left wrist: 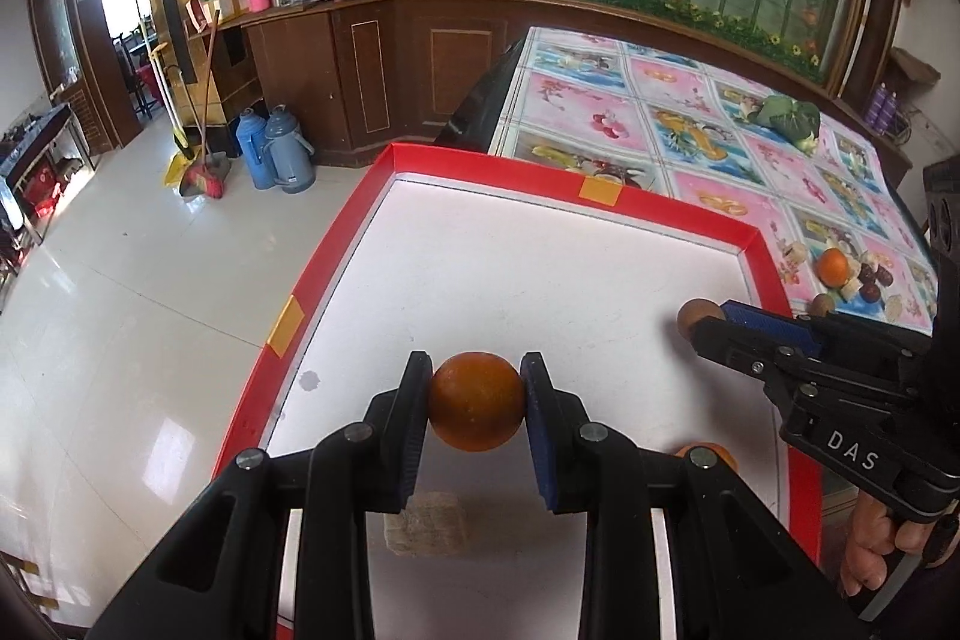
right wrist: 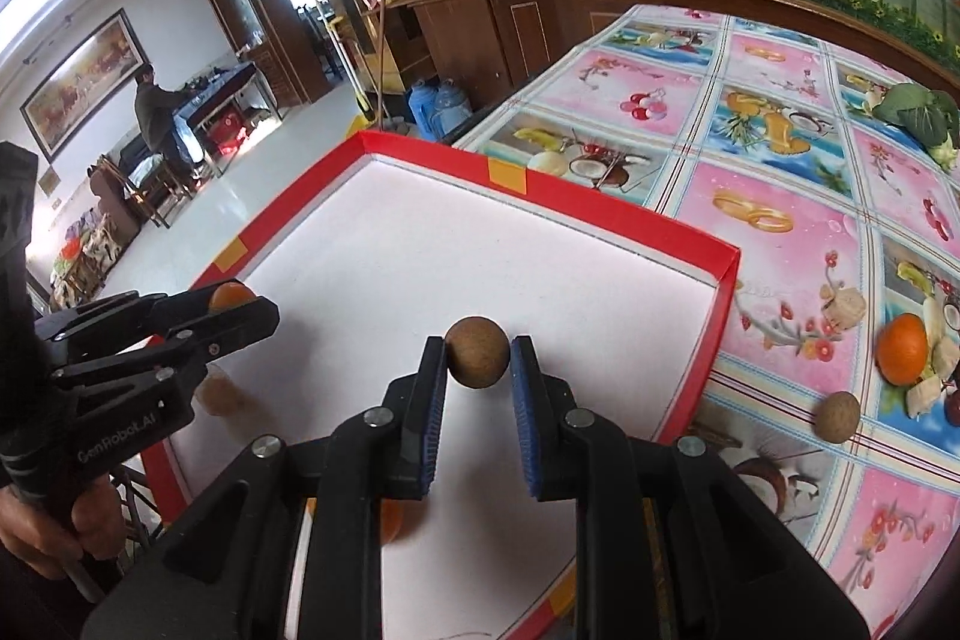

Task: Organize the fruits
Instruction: 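Release the orange in the tray with the left tool while the right tool drops the kiwi there, then move both open tools back to the fruit pile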

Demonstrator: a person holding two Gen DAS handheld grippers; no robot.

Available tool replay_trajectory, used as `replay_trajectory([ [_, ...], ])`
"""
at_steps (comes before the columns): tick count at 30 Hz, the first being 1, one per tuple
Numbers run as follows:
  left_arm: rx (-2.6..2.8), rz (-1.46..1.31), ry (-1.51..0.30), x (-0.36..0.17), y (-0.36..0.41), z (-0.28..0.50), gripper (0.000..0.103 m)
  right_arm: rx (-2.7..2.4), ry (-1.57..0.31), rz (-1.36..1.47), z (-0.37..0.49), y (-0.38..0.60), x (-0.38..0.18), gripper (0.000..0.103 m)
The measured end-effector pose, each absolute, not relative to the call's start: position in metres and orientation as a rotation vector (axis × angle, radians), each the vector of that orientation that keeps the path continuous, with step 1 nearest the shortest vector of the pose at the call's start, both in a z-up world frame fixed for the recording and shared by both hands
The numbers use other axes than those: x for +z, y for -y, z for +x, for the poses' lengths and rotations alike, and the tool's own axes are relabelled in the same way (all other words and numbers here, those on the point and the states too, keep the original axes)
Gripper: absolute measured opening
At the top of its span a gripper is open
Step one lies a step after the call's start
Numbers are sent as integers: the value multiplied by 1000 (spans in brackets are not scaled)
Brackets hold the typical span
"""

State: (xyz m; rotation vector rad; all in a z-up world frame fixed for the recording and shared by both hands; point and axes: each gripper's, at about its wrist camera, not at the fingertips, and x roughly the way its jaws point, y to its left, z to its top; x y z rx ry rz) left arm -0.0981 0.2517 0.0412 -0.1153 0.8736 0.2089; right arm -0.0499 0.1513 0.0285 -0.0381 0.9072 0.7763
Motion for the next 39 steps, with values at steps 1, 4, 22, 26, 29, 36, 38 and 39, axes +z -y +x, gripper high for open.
replay_trajectory([
  [1, 210, -111, -877, 40, -252, -97, 30, 768, -917, -46, -49, -154, 26, 24],
  [4, 212, -109, -889, 36, -255, -97, 30, 754, -941, -63, -44, -158, 21, 24],
  [22, 319, -62, -894, 44, -250, -110, 63, 732, -905, 18, -48, -127, 39, 25],
  [26, 313, -50, -888, 49, -239, -112, 69, 706, -884, 56, -49, -102, 46, 25],
  [29, 305, -38, -887, 52, -229, -112, 71, 683, -875, 93, -49, -81, 50, 25],
  [36, 262, -16, -902, 55, -200, -118, 78, 580, -846, 145, -53, -3, 51, 25],
  [38, 246, -8, -908, 53, -191, -120, 79, 537, -843, 156, -57, 25, 49, 25],
  [39, 235, -5, -914, 52, -186, -120, 79, 513, -846, 162, -59, 41, 47, 25],
])
